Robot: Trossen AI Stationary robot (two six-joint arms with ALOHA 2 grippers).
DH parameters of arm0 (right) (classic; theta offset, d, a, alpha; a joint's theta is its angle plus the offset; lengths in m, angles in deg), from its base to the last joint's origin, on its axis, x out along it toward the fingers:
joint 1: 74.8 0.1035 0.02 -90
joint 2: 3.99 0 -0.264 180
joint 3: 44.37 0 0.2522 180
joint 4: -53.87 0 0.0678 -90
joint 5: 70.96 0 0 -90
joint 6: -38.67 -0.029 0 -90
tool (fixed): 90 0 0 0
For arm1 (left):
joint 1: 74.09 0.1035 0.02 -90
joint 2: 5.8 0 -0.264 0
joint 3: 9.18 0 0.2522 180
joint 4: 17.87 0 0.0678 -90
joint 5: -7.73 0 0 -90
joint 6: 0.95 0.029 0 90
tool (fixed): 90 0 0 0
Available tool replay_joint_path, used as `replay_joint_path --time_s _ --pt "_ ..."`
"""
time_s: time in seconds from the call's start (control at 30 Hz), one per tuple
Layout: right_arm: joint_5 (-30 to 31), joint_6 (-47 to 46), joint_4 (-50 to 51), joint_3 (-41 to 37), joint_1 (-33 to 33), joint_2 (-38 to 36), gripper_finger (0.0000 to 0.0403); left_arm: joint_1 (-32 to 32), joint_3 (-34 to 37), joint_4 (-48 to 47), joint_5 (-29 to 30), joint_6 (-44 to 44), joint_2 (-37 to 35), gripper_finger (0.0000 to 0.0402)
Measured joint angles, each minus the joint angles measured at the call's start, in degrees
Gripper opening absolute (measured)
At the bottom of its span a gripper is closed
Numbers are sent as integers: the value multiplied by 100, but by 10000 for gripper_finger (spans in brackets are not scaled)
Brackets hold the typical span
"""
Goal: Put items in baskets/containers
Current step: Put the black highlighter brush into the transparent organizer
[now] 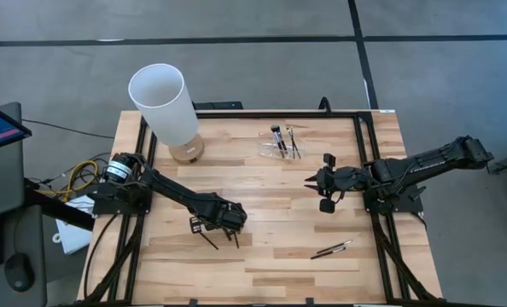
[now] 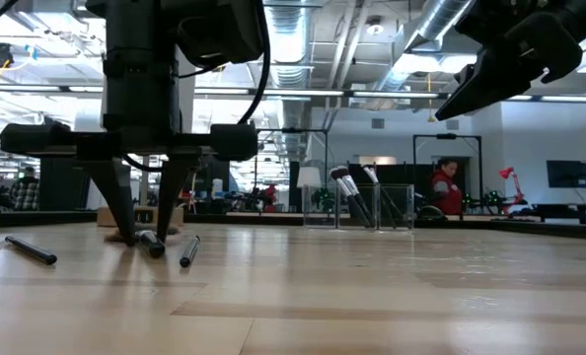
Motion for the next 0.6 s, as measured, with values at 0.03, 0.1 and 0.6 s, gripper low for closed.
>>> replay_joint_path --time_s 0.03,0.1,0.6 --pt "1 1 -2 0 0 0 66 0 1 -2 3 4 0 101" --pt "1 17 -2 0 -2 0 66 0 5 -2 -1 118 1 96" --pt "12 49 -4 0 -2 0 66 -4 25 -7 102 679 -16 56"
